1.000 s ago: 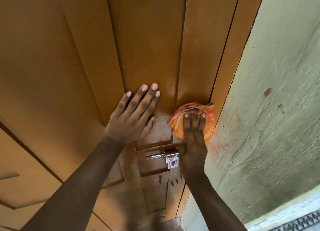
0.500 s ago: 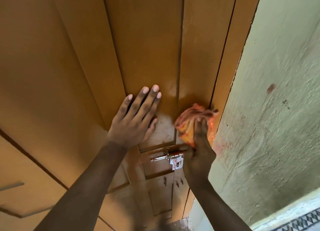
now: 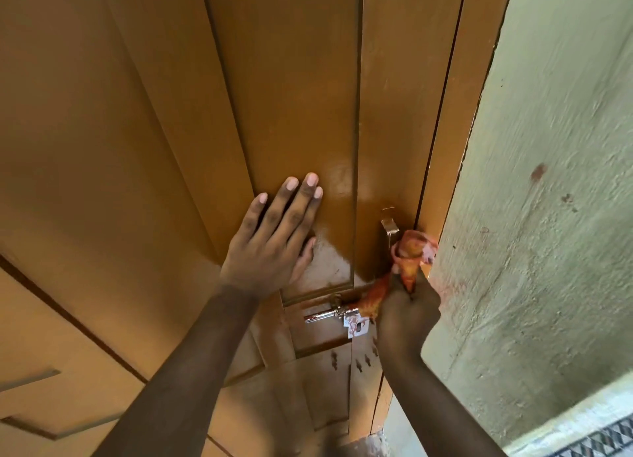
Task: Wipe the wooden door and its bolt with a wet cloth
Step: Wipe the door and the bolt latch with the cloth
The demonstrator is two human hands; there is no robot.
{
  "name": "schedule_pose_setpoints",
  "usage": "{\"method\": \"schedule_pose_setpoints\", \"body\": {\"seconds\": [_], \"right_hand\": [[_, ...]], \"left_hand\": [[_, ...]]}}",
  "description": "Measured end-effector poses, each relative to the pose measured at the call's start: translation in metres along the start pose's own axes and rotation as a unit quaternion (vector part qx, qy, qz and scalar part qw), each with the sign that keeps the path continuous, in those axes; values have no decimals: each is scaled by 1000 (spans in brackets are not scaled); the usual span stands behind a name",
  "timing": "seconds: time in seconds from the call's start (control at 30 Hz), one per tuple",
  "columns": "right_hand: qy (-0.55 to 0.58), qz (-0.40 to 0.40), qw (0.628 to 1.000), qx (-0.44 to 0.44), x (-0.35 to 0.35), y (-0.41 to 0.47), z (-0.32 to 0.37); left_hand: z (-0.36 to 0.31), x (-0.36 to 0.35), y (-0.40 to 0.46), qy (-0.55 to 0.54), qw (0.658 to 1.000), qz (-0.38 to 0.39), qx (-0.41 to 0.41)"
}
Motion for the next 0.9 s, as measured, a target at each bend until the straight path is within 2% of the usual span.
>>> {"method": "schedule_pose_setpoints", "body": {"seconds": [0.07, 0.23, 0.37, 0.47, 0.57, 0.7, 0.8, 0.9], "right_hand": [[13, -2, 999, -42, 2, 4, 8], [48, -3, 997, -57, 8, -1, 26], [32, -15, 985, -171, 2, 8, 7], [80, 6, 975, -207, 2, 3, 1], [147, 17, 959, -241, 5, -7, -3], [192, -2, 925, -326, -3, -5, -10], [261, 18, 903, -341, -4, -10, -3], [302, 6, 881, -364, -4, -13, 0]], "left_hand": [[1, 1, 0, -1, 1000, -2, 0], [0, -1, -1, 3, 1000, 0, -3], [1, 0, 0, 6, 1000, -3, -1], [0, 0, -1, 9, 1000, 0, -5], [0, -1, -1, 9, 1000, -2, -5], [1, 1, 0, 5, 1000, -4, -3], [-1, -1, -1, 7, 1000, -3, -7], [1, 0, -1, 10, 1000, -7, -1]]}}
Point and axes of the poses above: each hand's wrist, its own y-axis towards the middle knuckle, its own x-axis out of the back of the hand, z = x × y, the point moved 7 cm from there along y, towards the middle knuckle, and after that the axes turned 2 degrees about -y, right-handed, at the moved point
